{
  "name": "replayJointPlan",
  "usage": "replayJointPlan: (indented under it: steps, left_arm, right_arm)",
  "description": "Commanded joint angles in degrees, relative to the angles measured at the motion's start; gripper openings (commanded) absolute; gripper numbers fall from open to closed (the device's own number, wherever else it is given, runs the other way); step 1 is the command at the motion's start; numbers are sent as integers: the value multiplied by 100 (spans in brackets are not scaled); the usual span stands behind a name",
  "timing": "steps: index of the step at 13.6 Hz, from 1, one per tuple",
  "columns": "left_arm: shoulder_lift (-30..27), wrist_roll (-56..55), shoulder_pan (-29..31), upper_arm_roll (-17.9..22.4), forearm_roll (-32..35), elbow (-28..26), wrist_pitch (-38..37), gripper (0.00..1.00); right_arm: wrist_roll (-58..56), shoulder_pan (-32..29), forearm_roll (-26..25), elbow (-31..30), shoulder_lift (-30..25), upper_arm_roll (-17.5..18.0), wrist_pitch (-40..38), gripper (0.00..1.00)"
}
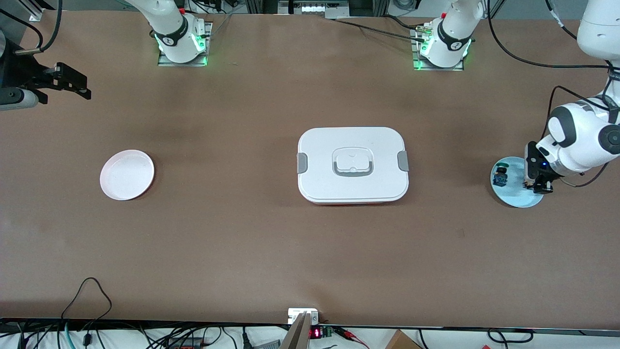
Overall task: Transfer orange switch to right arm and place
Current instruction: 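Close the left gripper on the orange switch, then carry the orange switch toward center while the right gripper approaches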
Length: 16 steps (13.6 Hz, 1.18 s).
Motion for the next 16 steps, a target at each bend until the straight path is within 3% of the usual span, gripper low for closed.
replayJointPlan:
  steps: [1,6,10,13,16]
  left_arm:
    - [-229,14,37,-350,-186,769,-1417,25]
    - [-220,58,64,-1105,-1783,1501,-3396,25]
    - [-220,66,64,-1660,-3699,1564,-4103,25]
    - [-421,137,151,-2274,-4755,1485,-4612,22]
    - [-702,163,187,-2732,-5897,1467,-4649,22]
  right_arm:
    - [-33,0,13,19,-9,14,87,100]
    - [-33,0,92,19,8,14,149,100]
    - [-33,-8,293,1,8,14,149,100]
    - [-77,-26,977,1,17,-4,219,100]
    - [-77,-26,2110,1,201,-4,368,100]
